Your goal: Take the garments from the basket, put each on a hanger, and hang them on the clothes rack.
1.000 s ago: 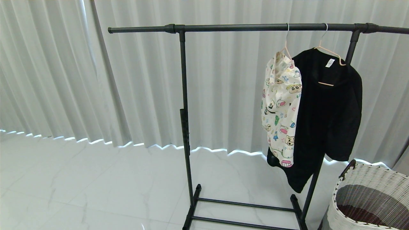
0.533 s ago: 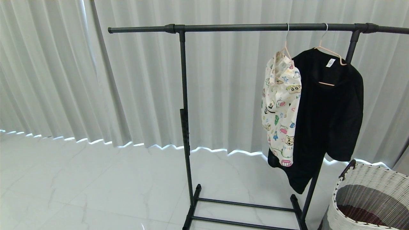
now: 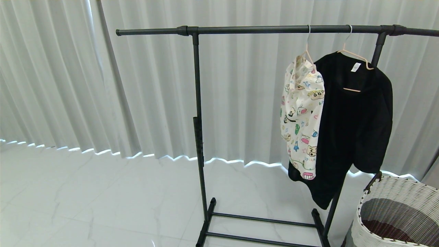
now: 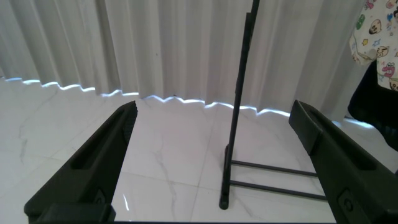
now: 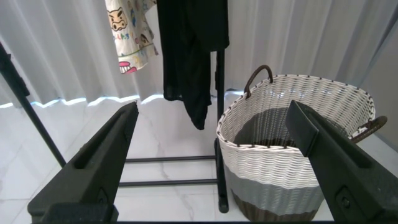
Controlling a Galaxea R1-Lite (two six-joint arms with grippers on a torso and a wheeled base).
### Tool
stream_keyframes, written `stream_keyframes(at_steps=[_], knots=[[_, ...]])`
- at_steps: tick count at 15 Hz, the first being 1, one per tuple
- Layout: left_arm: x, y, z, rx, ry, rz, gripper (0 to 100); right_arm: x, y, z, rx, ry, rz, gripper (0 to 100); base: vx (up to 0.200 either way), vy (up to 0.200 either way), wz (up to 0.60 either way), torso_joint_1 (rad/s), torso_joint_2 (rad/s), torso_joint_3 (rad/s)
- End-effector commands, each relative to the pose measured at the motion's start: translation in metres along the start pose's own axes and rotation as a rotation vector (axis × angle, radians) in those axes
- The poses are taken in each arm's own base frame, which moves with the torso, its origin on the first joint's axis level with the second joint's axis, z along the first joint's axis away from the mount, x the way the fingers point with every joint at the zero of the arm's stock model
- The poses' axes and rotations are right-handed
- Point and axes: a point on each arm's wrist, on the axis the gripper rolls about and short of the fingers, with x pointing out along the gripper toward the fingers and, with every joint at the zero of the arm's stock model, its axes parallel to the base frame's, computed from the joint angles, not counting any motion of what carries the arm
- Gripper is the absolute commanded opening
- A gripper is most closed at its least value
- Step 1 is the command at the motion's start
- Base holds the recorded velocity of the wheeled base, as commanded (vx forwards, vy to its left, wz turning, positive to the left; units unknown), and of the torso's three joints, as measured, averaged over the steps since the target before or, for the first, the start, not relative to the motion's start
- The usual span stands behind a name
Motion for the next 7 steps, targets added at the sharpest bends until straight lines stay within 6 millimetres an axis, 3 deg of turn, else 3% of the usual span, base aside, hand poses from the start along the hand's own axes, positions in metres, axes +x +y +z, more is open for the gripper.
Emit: stream_keyframes(at_steps=[1, 7], knots=[[0.0, 0.0, -0.0001, 0.0, 0.0, 0.0, 100, 0.0, 0.0, 0.0, 0.0, -0.001, -0.001, 100, 0.0, 0.0, 0.0, 0.0, 0.0, 0.0], [0.0, 0.0, -0.0001, 0.0, 0.0, 0.0, 100, 0.0, 0.0, -0.0002, -0.009, 0.001, 0.001, 100, 0.0, 0.0, 0.0, 0.0, 0.0, 0.0]])
